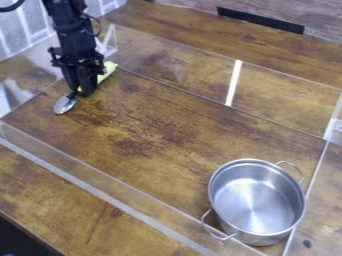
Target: Move the green spoon to the left
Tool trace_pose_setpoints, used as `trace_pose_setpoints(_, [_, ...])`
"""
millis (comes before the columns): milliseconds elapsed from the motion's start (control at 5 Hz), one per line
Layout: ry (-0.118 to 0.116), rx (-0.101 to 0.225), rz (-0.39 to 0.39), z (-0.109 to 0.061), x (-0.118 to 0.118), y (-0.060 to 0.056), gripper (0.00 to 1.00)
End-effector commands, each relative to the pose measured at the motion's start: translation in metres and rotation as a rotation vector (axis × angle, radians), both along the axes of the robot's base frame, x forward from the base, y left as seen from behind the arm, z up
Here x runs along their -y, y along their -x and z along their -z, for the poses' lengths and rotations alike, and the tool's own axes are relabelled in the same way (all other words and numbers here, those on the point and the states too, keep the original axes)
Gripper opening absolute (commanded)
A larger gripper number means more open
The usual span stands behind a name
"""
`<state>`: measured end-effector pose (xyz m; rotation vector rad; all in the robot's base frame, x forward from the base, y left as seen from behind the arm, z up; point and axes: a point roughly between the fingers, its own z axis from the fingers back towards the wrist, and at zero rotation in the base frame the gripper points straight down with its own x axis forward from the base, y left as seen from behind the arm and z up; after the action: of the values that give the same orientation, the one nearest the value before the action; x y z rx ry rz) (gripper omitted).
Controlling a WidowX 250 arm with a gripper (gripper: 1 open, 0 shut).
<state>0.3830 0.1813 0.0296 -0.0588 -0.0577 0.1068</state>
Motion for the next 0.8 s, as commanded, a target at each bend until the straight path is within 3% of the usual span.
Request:
trace_pose_setpoints(0, [-0.021, 0.052, -0.008, -0.026, -0.013, -0.001, 0.0])
trace_pose_setpoints(400, [0.0, 0.027, -0.013, -0.027, -0.024, 0.004, 0.0])
trace_pose_setpoints(600, [0.013, 0.017, 0.012, -0.03, -0.008, 0.005, 0.0])
